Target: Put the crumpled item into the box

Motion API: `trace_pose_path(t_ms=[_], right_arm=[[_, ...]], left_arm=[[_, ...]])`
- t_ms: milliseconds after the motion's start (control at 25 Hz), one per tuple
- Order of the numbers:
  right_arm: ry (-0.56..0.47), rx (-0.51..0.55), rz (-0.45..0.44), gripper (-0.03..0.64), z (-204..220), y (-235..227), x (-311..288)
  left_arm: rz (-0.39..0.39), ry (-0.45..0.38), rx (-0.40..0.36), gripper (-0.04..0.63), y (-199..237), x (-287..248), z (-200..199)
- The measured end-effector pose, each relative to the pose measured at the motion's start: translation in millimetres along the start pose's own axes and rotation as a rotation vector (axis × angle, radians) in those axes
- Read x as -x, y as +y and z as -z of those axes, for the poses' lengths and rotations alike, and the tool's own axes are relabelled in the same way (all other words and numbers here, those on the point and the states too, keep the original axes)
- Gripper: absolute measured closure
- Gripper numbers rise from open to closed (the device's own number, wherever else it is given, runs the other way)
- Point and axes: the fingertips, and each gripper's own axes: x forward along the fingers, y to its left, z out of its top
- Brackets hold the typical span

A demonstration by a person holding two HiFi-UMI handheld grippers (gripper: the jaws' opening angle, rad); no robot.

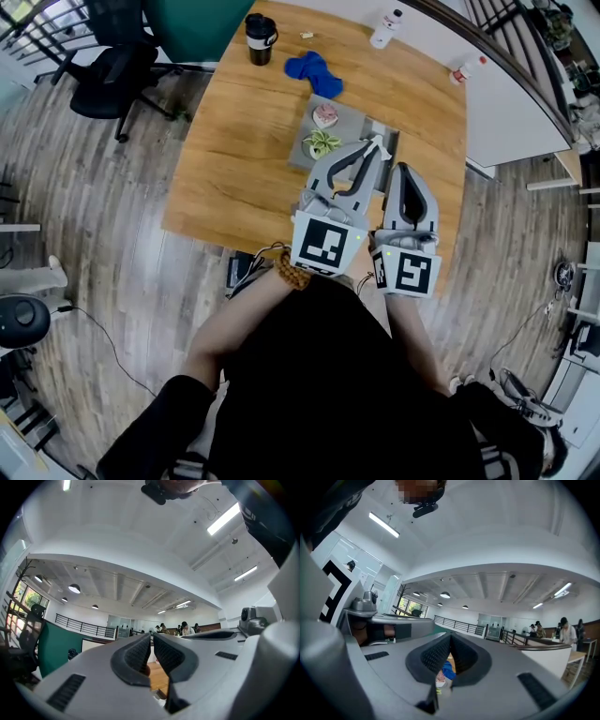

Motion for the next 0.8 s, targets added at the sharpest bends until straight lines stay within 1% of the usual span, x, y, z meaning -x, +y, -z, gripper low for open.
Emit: trace_pose_path(t_ms=[520,800], right_arm=[[0.021,0.001,-0.009,0.610,5.6,0.8,1.4],[0.019,0.017,-0.024,0.611,4.4,4.6,-4.6]], left_arm=[[0.004,0.009,0.014,0.557,-1.3,-1.9,2.8],[-0.019,0.000,0.034,0.557,8.5,0.5,2.3]])
